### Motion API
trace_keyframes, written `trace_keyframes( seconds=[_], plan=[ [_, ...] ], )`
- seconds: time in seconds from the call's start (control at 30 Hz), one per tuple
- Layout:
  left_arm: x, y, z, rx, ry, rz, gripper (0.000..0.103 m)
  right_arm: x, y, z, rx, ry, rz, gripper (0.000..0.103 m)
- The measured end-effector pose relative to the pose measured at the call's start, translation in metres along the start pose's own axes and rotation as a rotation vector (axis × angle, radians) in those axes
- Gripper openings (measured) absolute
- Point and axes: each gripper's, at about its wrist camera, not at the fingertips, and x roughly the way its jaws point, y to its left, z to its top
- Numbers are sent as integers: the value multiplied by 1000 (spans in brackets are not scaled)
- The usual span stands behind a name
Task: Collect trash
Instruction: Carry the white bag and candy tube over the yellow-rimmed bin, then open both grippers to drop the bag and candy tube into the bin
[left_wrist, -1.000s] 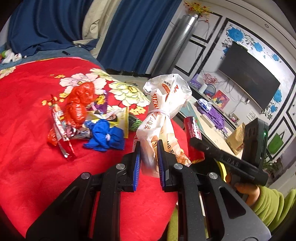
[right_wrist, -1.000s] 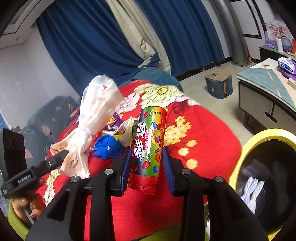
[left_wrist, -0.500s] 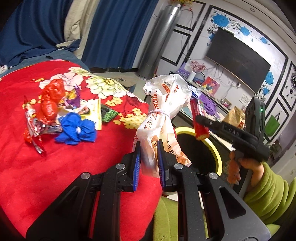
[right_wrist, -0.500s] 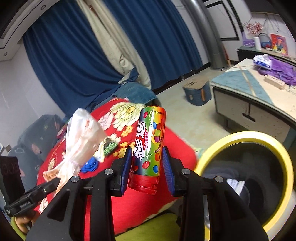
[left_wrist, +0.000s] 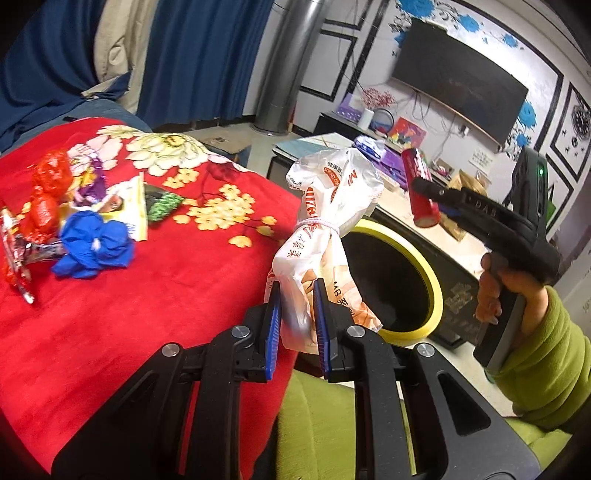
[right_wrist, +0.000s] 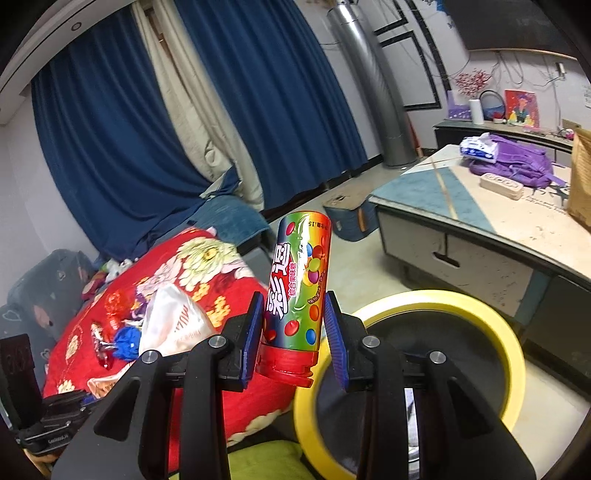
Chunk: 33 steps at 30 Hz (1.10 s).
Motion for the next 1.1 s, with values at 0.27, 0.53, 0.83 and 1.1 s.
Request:
trace_keyframes(
  seconds=[0.27,0.53,0.83,1.1],
  plan=[
    [23,-22,3,52,42,-19,11,-10,-29,1,46,-29,-55,31],
    [54,-49,4,115,114,-37,11,-16,-58,-1,94,-24,-111,31],
    [94,-89,2,239,192,-54,12,-16,-96,-12,170,1,-181,31],
    [127,-106,0,290,257,-59,12,-10,-120,-24,218,50,-192,31]
  ],
)
